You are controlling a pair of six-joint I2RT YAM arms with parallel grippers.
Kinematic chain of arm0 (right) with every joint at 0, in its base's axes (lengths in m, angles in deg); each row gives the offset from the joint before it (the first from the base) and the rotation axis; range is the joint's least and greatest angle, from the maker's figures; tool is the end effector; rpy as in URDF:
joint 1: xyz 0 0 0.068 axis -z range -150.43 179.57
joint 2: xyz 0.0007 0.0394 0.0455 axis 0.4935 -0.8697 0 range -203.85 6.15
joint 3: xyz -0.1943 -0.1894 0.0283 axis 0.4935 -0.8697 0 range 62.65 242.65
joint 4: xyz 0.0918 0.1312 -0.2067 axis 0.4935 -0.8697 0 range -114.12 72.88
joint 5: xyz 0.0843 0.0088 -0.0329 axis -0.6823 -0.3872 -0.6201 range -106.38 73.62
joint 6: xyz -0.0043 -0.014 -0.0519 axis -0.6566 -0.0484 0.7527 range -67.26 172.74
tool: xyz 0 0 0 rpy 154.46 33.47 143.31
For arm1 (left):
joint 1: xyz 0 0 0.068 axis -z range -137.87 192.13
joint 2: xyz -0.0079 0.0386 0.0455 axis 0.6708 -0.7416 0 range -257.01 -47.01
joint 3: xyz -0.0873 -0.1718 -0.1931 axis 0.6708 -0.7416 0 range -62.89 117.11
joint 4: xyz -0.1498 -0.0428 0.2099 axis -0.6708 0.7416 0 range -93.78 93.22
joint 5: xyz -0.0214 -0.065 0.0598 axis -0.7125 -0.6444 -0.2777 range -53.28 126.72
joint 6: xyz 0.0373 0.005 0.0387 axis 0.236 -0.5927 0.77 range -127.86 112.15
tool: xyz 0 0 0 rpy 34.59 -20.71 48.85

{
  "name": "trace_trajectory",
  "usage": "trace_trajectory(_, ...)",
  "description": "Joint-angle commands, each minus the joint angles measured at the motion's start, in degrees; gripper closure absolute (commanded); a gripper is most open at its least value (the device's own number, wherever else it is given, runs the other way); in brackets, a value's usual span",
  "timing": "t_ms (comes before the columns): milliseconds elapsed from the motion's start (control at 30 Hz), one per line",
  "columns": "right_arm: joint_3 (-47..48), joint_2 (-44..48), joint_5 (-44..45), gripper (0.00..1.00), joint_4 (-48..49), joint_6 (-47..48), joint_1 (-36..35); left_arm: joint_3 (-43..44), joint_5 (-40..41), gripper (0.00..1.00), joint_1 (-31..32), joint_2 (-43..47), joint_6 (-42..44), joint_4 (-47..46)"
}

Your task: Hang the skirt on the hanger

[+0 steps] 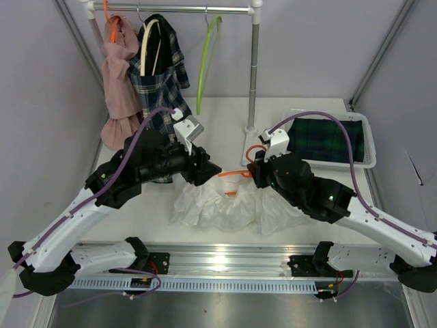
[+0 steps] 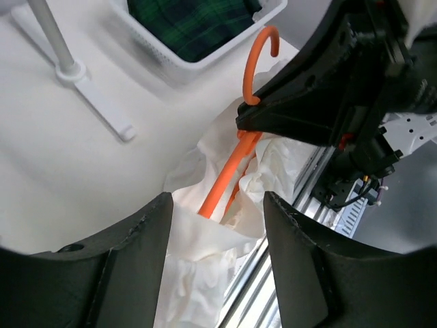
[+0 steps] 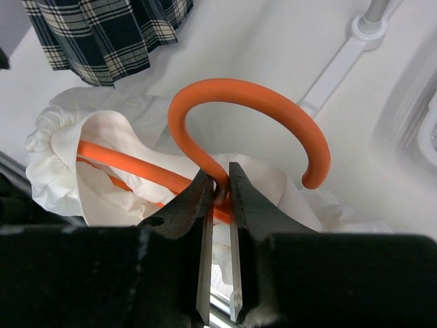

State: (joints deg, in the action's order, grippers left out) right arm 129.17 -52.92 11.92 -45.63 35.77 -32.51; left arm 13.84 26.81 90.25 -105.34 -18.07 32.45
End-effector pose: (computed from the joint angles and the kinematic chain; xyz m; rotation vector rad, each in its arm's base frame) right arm 0.1169 0.1845 0.3934 -0.4231 1.8718 0.4586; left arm 0.1281 -0.1521 0.4390 0.7557 1.8187 -0.8470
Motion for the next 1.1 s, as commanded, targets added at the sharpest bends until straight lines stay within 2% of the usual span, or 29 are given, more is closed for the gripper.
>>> trace_trajectory(0, 4.9, 3.4, -4.5, 1.0, 0.7, 0.3, 2.2, 3.2, -5.3, 0.38, 0.3, 0.2, 6.9, 2.0)
trace_trajectory(300, 6.8, 4.8, -9.0, 1.0, -1.6, 0.7, 5.1, 2.0, -12.0, 0.38, 0.3, -0.8, 9.8, 4.9)
trace_trajectory(800, 9.0, 5.1, -12.2, 1.0, -1.9, 0.2, 5.4, -0.5, -10.5, 0.43, 0.4, -3.3, 12.3, 5.1)
trace_trajectory(933, 9.6, 4.6, -13.4, 1.0, -1.5, -0.3, 5.4, -2.2, -11.7, 0.46, 0.5, -2.8, 11.7, 3.2)
trace_trajectory(1033, 9.6, 4.5, -14.3, 1.0, -0.9, -0.6, 5.3, -2.5, -12.3, 0.54, 0.7, -3.2, 11.5, 2.9)
trace_trajectory(1067, 9.7, 4.3, -14.5, 1.0, -0.7, -0.9, 5.4, -2.5, -12.3, 0.59, 0.7, -3.4, 11.8, 2.8)
